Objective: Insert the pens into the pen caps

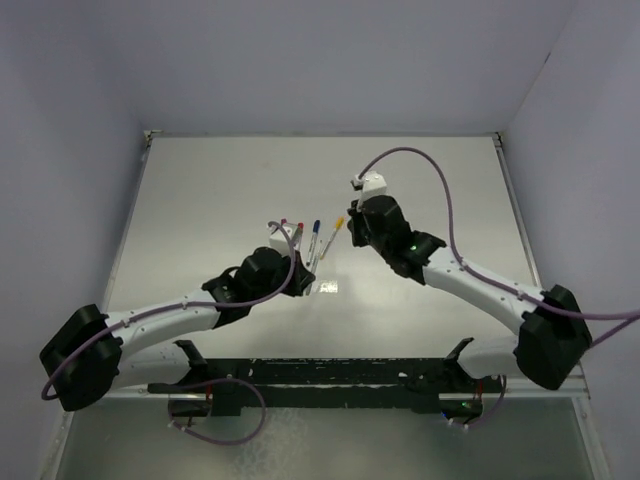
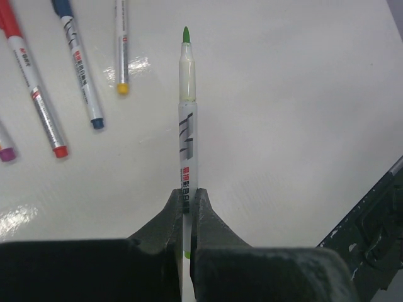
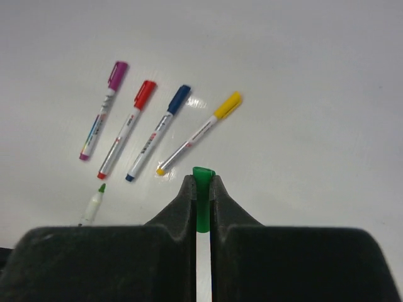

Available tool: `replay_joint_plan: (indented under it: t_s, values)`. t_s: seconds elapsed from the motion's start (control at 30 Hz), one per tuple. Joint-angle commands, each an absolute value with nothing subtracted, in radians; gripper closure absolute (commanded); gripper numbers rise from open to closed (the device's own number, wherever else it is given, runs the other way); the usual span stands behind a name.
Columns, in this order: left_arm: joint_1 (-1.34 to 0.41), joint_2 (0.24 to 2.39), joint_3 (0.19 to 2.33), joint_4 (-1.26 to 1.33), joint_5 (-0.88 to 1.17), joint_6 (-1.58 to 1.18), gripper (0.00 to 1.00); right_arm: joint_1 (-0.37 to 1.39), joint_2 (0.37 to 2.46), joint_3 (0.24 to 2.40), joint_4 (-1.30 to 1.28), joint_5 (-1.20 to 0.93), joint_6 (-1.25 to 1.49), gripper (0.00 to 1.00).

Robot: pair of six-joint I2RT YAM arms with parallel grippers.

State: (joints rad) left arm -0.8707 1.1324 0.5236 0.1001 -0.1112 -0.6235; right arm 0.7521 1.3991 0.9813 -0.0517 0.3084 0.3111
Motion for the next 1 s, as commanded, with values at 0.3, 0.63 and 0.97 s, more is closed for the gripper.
replay_joint_plan:
  t_s: [0.3, 0.63, 0.97]
  values:
    - [-0.865, 1.323, 0.539, 0.776, 0.18, -0.575, 1.0, 0.666, 0.953, 0.603, 0.543, 0.233, 0.369, 1.0]
    - [-0.895, 1.371, 0.622, 0.786, 0.194, -0.51, 1.0, 0.665, 0.807, 0.501, 0.707, 0.259, 0.446, 1.0]
    - [-0.973, 1.348, 0.681, 0.694, 0.095, -0.418, 1.0, 0.664, 0.772, 0.449, 0.793, 0.281, 0.471, 1.0]
